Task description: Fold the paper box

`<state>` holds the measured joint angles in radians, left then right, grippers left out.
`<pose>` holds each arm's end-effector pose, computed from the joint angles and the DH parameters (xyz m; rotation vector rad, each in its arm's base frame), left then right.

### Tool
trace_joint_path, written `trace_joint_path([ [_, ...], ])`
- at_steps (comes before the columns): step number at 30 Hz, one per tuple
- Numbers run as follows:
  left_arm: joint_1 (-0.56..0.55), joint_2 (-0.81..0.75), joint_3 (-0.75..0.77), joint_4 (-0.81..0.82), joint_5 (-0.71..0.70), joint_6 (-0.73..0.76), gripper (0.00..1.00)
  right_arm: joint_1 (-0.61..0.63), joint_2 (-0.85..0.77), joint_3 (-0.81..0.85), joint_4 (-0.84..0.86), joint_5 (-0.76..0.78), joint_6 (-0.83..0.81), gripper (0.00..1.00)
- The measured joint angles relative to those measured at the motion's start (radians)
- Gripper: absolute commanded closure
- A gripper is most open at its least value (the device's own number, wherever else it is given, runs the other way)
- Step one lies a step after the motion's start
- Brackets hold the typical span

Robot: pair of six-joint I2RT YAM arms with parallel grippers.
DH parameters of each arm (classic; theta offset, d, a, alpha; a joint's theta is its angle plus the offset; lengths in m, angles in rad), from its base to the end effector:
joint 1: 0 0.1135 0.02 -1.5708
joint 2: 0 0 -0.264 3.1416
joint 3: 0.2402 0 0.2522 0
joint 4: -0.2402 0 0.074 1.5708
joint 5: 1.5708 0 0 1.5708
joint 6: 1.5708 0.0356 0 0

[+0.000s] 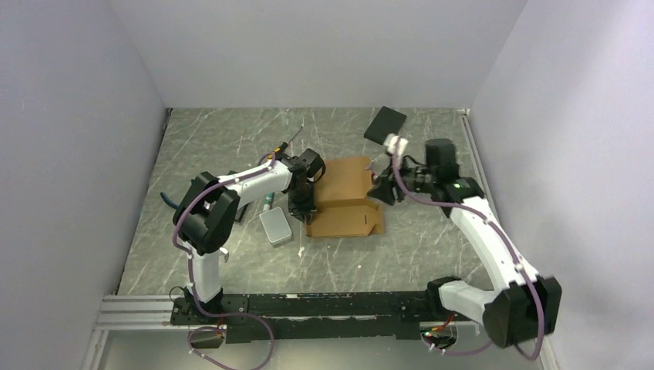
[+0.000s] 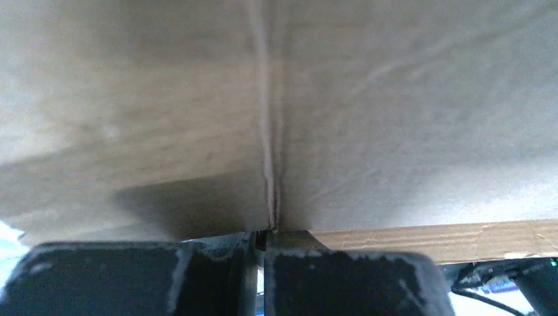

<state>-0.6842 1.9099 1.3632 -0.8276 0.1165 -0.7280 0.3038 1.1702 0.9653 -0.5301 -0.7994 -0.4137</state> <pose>0.2838 -0.2368 0.1791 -0.0492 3.0495 -0.3304 0.2237 0.0969 0.2992 -1.1256 1.8602 0.8492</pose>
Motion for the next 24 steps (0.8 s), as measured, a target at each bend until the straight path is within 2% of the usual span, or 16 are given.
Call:
trace_joint_path([
  [2, 0.000, 0.000, 0.004, 0.004, -0.046, -0.008, 1.00, -0.105, -0.077, -0.033, 0.083, -0.012, 0.076, 0.50],
  [5, -0.002, -0.002, 0.015, 0.008, -0.116, -0.019, 1.00, -0.196, -0.092, -0.107, 0.192, -0.023, 0.209, 0.36],
  [8, -0.009, -0.006, 0.027, 0.020, -0.182, -0.021, 1.00, -0.266, 0.013, -0.146, 0.245, -0.079, 0.312, 0.22],
  [12, -0.021, -0.019, 0.029, 0.043, -0.281, -0.021, 1.00, -0.278, 0.159, -0.194, 0.269, -0.080, 0.380, 0.16],
  [19, -0.077, -0.035, 0.029, 0.031, -0.427, -0.090, 1.00, -0.179, 0.143, -0.256, 0.354, 0.086, 0.455, 0.17],
  [24, -0.113, -0.061, 0.015, 0.044, -0.455, -0.150, 1.00, -0.098, 0.162, -0.256, 0.411, 0.225, 0.454, 0.25],
])
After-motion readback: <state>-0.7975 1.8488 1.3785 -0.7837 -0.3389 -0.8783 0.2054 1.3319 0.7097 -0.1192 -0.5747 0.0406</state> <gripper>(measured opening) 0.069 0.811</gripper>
